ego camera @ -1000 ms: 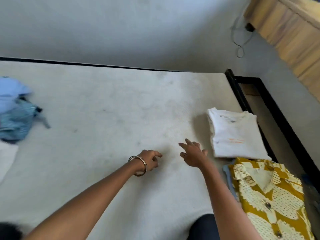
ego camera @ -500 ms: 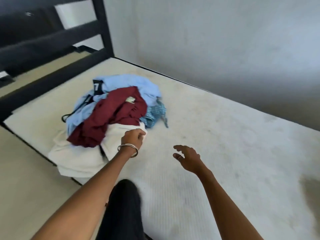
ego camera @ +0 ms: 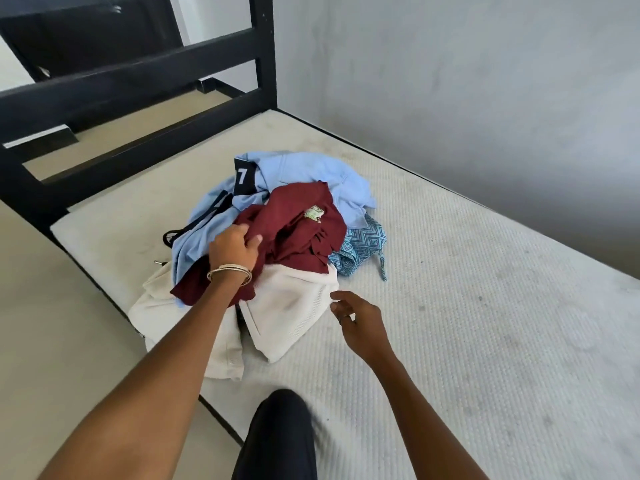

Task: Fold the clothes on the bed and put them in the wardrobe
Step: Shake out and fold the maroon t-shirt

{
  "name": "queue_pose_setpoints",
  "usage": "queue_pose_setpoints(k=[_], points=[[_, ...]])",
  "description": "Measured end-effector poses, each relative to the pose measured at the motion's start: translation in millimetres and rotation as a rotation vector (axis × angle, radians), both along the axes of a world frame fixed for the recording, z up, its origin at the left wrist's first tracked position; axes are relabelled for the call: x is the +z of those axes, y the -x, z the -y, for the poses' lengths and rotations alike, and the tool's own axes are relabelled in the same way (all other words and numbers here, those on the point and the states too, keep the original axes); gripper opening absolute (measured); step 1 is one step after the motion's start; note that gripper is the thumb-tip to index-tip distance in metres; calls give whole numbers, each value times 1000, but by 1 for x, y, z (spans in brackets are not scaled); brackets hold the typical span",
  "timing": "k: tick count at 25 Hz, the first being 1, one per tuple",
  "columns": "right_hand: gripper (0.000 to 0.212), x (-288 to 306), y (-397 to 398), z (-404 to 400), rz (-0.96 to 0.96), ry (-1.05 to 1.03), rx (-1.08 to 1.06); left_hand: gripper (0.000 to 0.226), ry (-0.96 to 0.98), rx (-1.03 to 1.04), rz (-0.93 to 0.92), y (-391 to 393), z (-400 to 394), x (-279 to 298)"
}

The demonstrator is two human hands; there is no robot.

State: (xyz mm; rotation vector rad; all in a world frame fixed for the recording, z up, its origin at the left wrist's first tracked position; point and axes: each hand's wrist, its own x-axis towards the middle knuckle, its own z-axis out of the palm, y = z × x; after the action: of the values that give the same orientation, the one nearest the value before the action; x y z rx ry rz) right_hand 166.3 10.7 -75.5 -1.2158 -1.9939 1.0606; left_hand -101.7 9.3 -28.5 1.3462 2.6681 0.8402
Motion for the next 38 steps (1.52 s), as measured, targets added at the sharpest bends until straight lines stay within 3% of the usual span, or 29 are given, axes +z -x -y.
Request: queue_pose_setpoints(k=[2,4,6,8,10,11,13,14,16,18,20,22,24,26,28,30,31,33,35,37,38], points=[[22,15,-3,3,-89,54,-54,34,-233,-111,160,-31,-2,24],[40,43,-3,4,-348,346,-89,28,-333,-293,356,-77,-1,58],[54,77,-12,-4,-764,722,-88,8,-186,-671,572,-131,9,86],[45,105,-37,-10,-962,851,-166,13,130,-967,637,-173,19,97],[10,128,-83,-5,-844,711,-362,7,320,-970,790,-201,28,99],[12,136,-111,0,-747,621,-404,6,287,-899,814,-215,31,99],[17,156,-165,13,-542,499,-366,11,33,-731,626,-241,33,94],[20,171,-191,22,-400,444,-307,30,-76,-700,506,-255,33,94],[19,202,-232,38,-74,355,-145,77,-125,-910,323,-282,28,95],[20,236,-257,52,217,288,30,100,-46,-1219,218,-313,26,100],[24,260,-275,59,410,227,128,90,23,-1346,266,-342,27,102],[25,269,-298,63,541,106,30,54,-43,-1278,501,-362,36,112],[25,265,-330,68,604,-47,-197,10,-163,-1103,885,-364,40,121],[26,253,-357,78,565,-116,-362,18,-157,-1002,1128,-353,38,129],[33,246,-366,89,427,-99,-364,26,-13,-1115,982,-352,40,129],[36,246,-356,95,314,-124,-288,78,153,-1313,673,-371,49,122],[32,247,-347,94,263,-150,-266,92,214,-1356,562,-383,55,118],[29,249,-341,91,161,-175,-279,80,202,-1322,471,-402,66,109],[27,246,-350,89,145,-209,-385,47,64,-1127,627,-403,69,103],[25,233,-369,93,284,-247,-504,27,-54,-916,971,-394,68,102],[27,224,-375,97,360,-229,-543,24,-78,-913,1100,-389,67,105]])
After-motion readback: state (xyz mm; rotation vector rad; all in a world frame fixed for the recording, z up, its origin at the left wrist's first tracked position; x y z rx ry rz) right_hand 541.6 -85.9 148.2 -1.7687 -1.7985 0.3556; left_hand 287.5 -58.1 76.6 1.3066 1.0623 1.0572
